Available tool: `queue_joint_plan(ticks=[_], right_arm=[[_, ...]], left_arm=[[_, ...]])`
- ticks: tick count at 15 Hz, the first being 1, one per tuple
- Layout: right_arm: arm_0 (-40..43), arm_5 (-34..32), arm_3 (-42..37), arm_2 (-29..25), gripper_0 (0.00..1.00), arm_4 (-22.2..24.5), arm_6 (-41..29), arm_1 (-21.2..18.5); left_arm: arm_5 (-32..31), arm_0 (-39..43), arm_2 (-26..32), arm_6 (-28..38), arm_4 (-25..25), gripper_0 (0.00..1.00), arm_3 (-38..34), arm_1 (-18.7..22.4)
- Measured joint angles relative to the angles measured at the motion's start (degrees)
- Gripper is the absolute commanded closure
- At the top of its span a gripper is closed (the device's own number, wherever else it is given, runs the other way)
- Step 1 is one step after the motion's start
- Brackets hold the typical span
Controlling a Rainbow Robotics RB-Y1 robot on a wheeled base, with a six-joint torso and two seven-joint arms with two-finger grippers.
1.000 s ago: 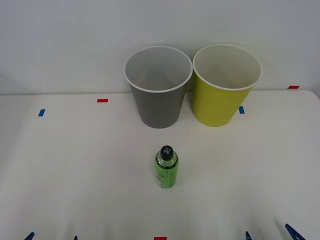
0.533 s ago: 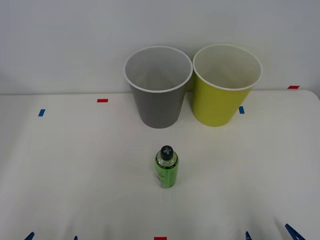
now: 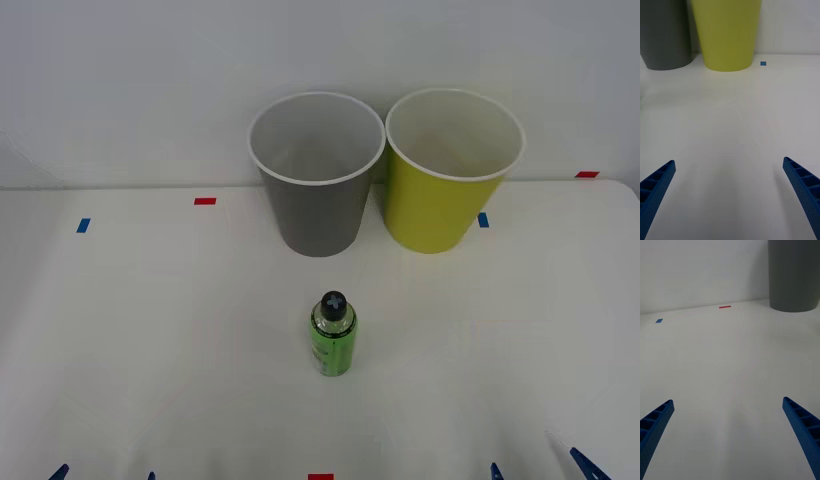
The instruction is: Put cans in the gray bin and PET bottles in the light green bin.
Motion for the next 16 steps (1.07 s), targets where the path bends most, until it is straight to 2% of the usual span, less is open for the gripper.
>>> queue_joint_plan(ticks=[16], right_arm=[[0.0,0.0,0.0,0.0,0.0,0.0,0.0,0.0]], left_arm=[[0.0,0.0,0.0,0.0,0.0,0.0,0.0,0.0]])
